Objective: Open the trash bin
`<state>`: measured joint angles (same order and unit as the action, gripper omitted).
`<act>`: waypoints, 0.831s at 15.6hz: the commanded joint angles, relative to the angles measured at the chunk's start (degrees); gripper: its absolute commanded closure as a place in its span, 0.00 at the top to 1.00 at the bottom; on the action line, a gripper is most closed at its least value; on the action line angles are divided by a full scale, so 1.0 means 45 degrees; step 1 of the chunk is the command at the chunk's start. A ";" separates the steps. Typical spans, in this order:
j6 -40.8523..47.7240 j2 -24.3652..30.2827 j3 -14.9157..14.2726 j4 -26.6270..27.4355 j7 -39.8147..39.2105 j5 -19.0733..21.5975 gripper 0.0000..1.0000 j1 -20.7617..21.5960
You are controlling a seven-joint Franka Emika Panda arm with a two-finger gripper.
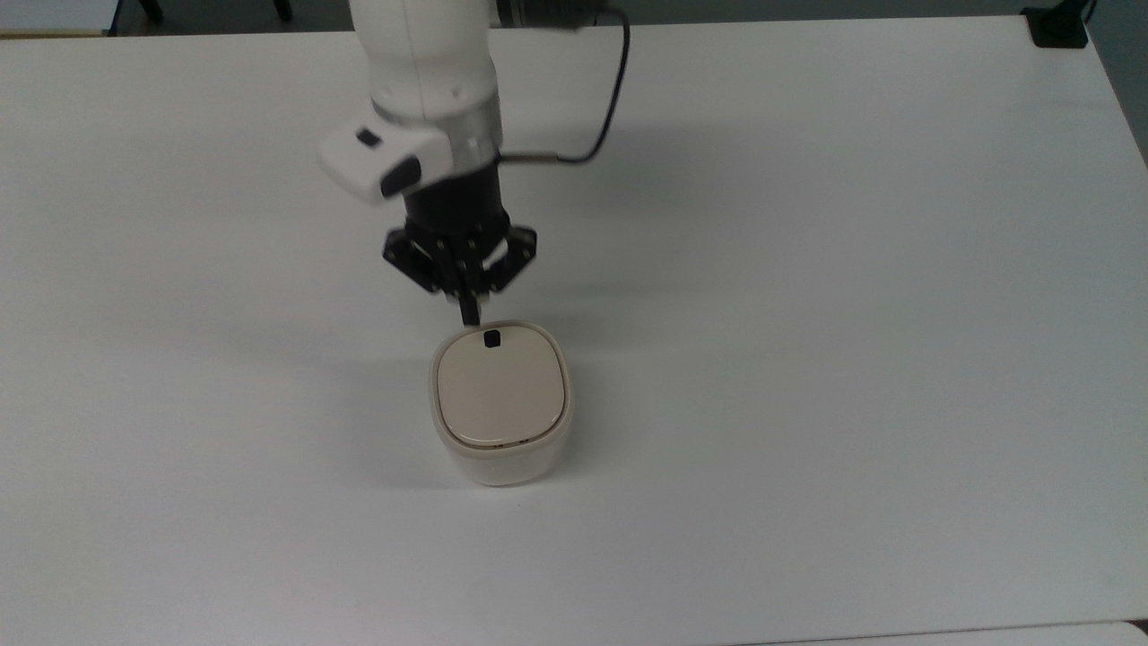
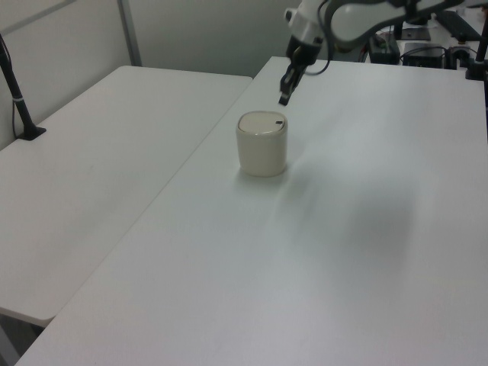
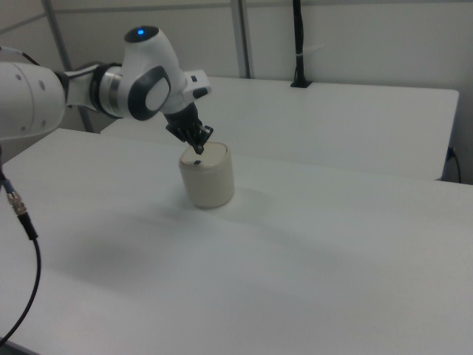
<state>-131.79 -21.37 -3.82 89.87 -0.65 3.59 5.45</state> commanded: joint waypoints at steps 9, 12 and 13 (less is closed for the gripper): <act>-0.0326 -0.0663 -0.0069 -0.0558 0.0397 -0.0252 0.00 0.0429; 0.2206 0.0935 -0.0147 -0.0013 0.0378 -0.0252 0.12 0.0351; 0.3260 0.1444 -0.0167 0.0221 0.0359 -0.0252 0.24 0.0312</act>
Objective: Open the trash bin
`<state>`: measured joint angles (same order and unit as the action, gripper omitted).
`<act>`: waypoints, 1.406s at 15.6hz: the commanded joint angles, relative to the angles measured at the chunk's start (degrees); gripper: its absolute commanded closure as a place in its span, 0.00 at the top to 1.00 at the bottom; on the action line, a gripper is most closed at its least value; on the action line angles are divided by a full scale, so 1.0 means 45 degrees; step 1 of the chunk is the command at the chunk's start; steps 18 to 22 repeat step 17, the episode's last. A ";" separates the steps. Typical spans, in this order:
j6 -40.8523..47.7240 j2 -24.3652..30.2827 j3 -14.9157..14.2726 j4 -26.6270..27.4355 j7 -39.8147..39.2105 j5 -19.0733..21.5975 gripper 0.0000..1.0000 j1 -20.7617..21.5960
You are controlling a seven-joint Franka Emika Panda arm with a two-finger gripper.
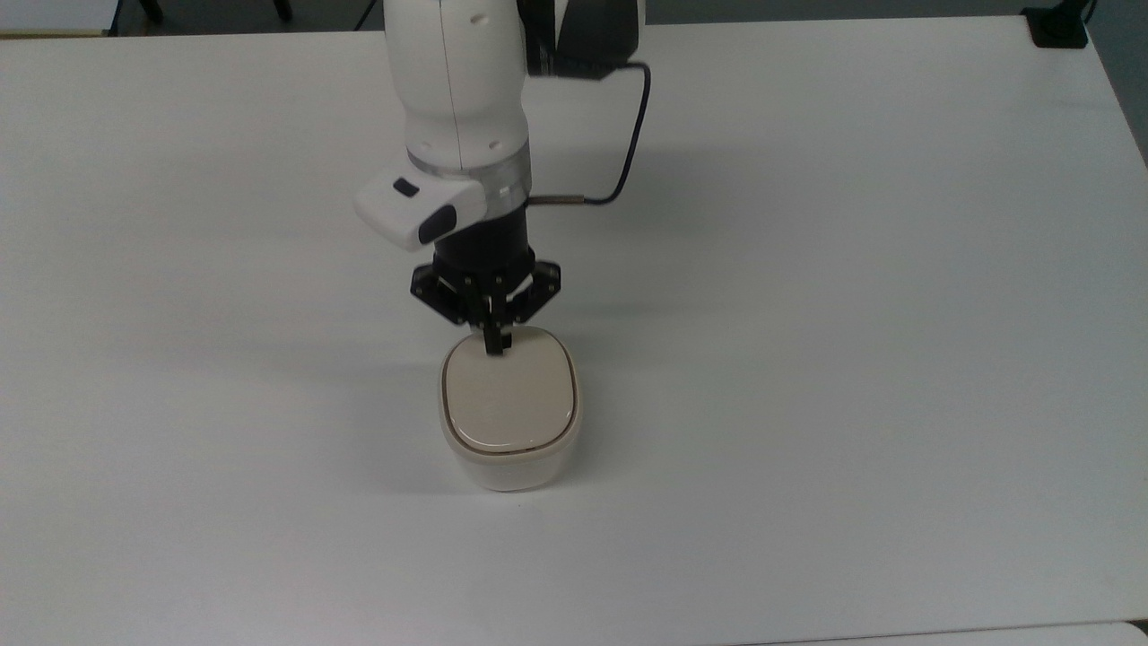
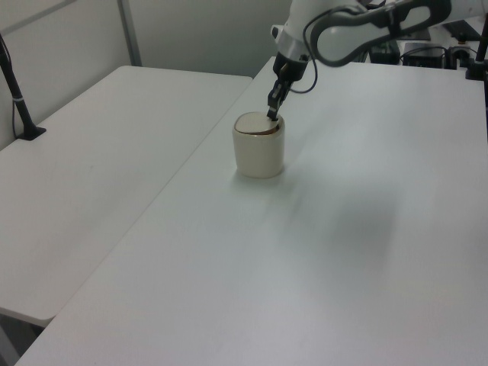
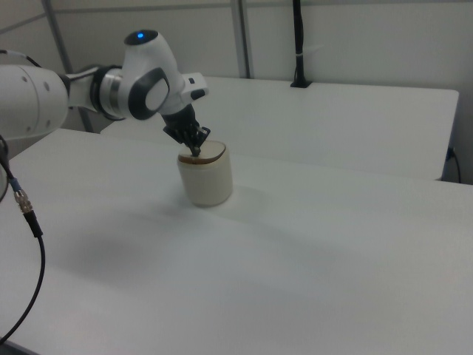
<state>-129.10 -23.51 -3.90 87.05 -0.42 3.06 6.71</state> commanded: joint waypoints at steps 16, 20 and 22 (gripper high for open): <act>0.6989 0.4229 -0.0286 0.1690 0.1656 -0.0895 1.00 -0.0417; 0.6970 0.4229 -0.0286 0.1690 0.1656 -0.0895 1.00 -0.0437; 0.6970 0.4229 -0.0286 0.1690 0.1656 -0.0895 1.00 -0.0437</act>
